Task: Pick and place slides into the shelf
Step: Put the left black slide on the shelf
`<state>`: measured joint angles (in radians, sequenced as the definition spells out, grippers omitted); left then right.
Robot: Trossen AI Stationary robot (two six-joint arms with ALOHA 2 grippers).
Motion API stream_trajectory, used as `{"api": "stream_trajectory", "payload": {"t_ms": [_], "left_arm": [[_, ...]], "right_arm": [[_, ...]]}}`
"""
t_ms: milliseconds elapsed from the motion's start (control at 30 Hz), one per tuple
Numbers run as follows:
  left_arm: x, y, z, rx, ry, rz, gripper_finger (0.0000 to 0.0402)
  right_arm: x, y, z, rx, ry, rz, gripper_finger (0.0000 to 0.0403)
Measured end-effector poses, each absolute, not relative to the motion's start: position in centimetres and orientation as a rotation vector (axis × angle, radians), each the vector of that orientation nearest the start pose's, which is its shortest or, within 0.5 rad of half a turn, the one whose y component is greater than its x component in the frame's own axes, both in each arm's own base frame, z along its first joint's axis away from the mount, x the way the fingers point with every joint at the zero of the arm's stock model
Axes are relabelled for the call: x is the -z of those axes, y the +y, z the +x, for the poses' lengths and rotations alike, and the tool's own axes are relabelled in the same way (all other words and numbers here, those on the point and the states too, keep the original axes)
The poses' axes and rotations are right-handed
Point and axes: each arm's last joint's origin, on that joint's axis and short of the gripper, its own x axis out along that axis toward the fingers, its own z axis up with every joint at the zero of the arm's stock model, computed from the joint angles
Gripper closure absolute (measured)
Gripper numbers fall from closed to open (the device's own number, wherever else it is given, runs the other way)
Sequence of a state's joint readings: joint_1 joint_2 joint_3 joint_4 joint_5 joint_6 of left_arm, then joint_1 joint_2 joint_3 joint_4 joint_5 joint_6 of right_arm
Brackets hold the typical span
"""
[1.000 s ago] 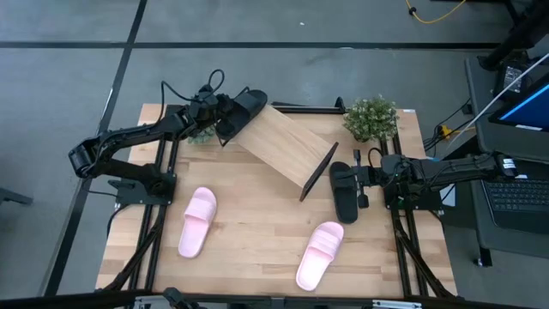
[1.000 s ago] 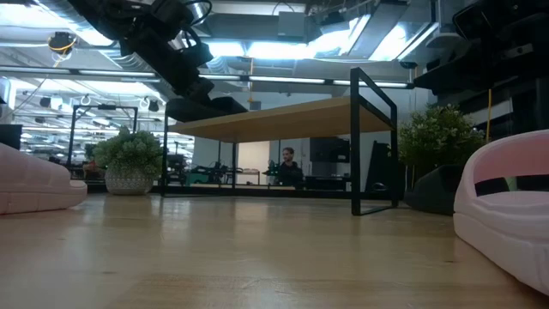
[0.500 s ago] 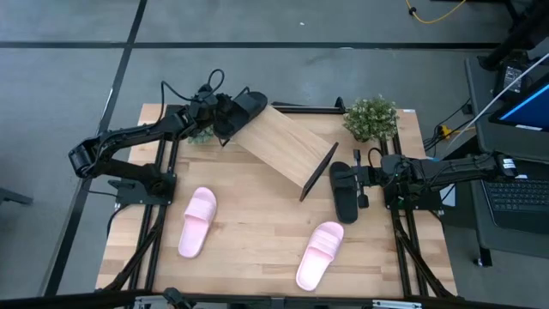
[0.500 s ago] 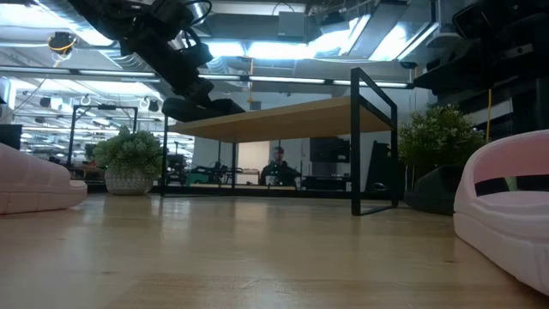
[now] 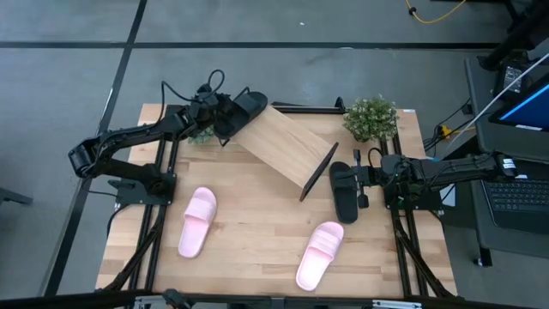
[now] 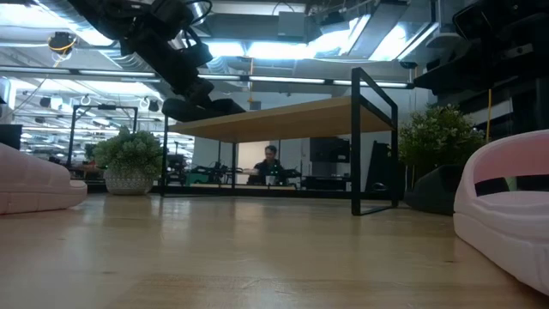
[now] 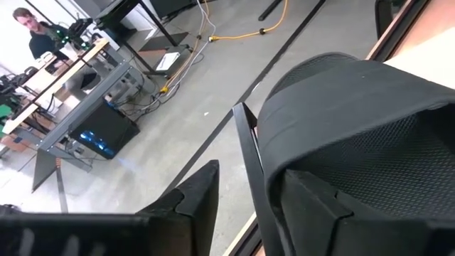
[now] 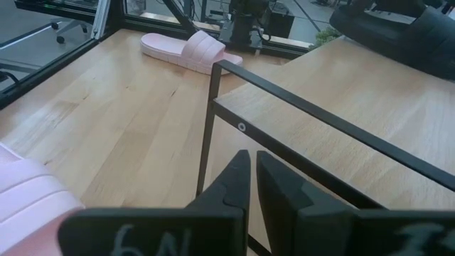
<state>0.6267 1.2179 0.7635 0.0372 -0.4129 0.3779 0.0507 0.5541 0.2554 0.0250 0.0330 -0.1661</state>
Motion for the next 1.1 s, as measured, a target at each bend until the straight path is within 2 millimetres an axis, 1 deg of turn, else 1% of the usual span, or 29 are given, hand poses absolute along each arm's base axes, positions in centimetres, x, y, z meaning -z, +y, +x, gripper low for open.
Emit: {"api": "stream_trajectory", "payload": {"t_ms": [233,533,700,1000,1100], "left_arm": [[-25.8,15.8,20.8,-0.895,0.644,0.314,0.0252],[-25.7,15.3,21.1,-0.867,0.655,0.32,0.0251],[-25.4,15.0,21.1,-0.848,0.691,0.32,0.0251],[-25.3,14.7,21.2,-0.837,0.697,0.325,0.0251],[-25.3,14.5,21.3,-0.859,0.704,0.335,0.0251]], "right_arm": [[-20.2,0.6,14.0,-0.04,0.271,-0.173,0.0373],[-20.2,0.6,14.0,-0.039,0.272,-0.17,0.0373],[-20.2,0.6,14.0,-0.039,0.272,-0.17,0.0373],[-20.1,0.6,14.0,-0.04,0.272,-0.17,0.0373],[-20.1,0.6,14.0,-0.04,0.272,-0.17,0.0373]]}}
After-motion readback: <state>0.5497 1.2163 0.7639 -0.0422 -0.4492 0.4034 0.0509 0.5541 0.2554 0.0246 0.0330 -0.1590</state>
